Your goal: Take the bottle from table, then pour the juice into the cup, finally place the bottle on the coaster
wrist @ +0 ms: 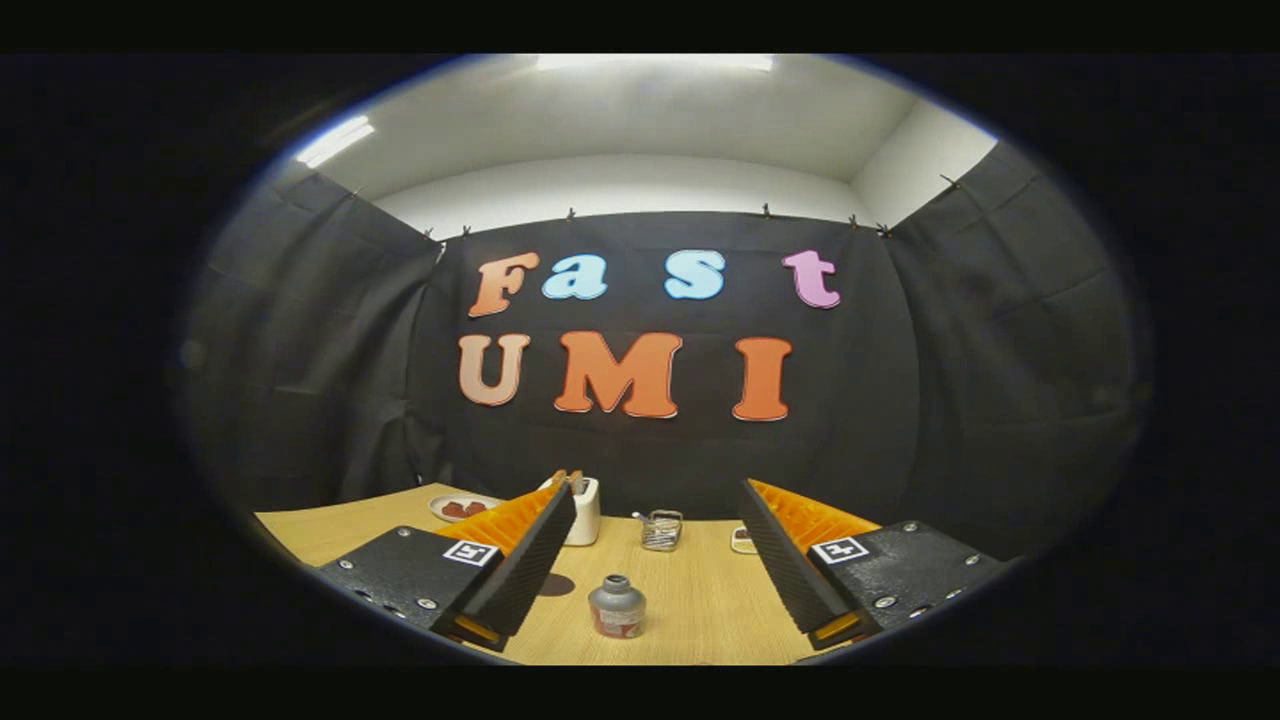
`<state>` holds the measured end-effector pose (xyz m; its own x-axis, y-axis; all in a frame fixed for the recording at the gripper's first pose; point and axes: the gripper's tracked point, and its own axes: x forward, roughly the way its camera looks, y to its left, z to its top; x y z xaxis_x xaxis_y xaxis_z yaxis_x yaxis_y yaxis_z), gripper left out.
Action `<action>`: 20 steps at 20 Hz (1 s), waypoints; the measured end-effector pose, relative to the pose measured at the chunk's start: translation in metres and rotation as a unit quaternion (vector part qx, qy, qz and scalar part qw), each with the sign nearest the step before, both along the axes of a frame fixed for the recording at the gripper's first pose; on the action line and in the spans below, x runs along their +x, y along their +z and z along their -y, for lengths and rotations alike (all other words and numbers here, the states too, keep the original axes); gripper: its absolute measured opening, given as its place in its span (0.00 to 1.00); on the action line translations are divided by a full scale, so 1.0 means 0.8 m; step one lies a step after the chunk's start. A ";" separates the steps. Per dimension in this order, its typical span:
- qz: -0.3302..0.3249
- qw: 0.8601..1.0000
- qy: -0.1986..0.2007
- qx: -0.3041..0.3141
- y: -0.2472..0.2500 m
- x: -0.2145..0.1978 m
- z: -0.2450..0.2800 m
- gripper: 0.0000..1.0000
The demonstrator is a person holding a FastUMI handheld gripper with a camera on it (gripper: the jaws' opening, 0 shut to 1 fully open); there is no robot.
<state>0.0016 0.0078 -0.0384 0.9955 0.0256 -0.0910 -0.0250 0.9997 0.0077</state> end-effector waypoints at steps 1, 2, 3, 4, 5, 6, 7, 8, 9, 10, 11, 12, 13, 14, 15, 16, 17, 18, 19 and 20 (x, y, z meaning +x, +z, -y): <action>0.001 1.000 -0.003 -0.003 -0.001 0.000 0.003 0.98; 0.002 1.000 -0.006 -0.007 -0.004 0.000 0.004 0.98; 0.002 1.000 -0.006 -0.010 -0.008 0.000 0.004 0.98; 0.002 1.000 -0.005 -0.013 -0.013 -0.002 0.001 0.98; 0.003 1.000 -0.003 -0.017 -0.019 -0.003 -0.001 0.98; 0.003 1.000 0.000 -0.023 -0.027 -0.002 -0.003 0.98; 0.000 1.000 -0.001 -0.028 -0.036 -0.002 -0.004 0.98; -0.003 0.999 0.000 -0.032 -0.046 -0.002 -0.006 0.98; -0.008 0.999 0.003 -0.035 -0.056 -0.002 -0.010 0.98; -0.013 0.999 0.007 -0.038 -0.065 -0.003 -0.012 0.98; -0.014 0.999 0.010 -0.040 -0.073 -0.004 -0.015 0.98; -0.015 0.999 0.013 -0.042 -0.080 -0.003 -0.017 0.98; -0.019 0.999 0.016 -0.044 -0.090 -0.004 -0.019 0.98; -0.022 0.999 0.020 -0.046 -0.101 -0.003 -0.022 0.98; -0.027 0.998 0.024 -0.046 -0.113 -0.003 -0.026 0.98; -0.034 0.998 0.028 -0.047 -0.127 -0.004 -0.028 0.98; -0.040 0.997 0.034 -0.048 -0.139 -0.005 -0.033 0.98; -0.046 0.997 0.039 -0.046 -0.150 -0.005 -0.037 0.98; -0.053 0.997 0.044 -0.044 -0.163 -0.006 -0.041 0.98; -0.059 0.996 0.046 -0.040 -0.174 -0.005 -0.042 0.98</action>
<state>-0.0021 0.0414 -0.1773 0.9716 0.1036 -0.2125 -0.1195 0.9908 -0.0638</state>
